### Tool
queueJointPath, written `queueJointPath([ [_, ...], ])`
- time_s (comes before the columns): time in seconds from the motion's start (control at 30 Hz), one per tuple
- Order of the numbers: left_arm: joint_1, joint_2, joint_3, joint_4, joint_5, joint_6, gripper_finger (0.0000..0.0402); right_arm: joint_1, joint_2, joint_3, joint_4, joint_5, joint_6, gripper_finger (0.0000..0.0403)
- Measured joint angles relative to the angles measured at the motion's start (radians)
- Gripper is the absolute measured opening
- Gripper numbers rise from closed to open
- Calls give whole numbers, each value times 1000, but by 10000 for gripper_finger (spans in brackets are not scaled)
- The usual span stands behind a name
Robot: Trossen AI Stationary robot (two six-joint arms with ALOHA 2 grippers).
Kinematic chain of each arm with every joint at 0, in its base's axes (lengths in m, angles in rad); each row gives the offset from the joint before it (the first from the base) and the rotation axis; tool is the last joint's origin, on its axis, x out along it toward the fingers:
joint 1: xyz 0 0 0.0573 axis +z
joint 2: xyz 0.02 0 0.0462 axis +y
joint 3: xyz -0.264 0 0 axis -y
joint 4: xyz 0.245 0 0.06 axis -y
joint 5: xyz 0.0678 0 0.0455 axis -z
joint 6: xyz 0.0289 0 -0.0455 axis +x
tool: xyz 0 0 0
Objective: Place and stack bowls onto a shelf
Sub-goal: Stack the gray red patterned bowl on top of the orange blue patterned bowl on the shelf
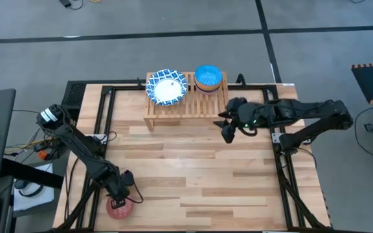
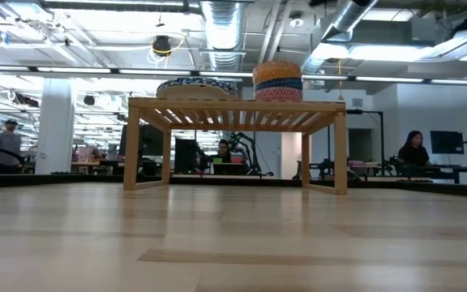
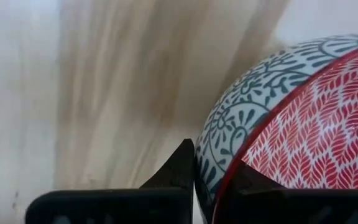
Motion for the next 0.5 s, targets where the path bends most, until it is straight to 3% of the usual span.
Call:
queueJointPath([
  [0.17,38,-31,0,-28,-54,-91,4,17,-10,-107,25,15,167,211],
  [0.5,185,-129,124,-212,-339,-149,2,57,3,-232,203,14,287,211],
])
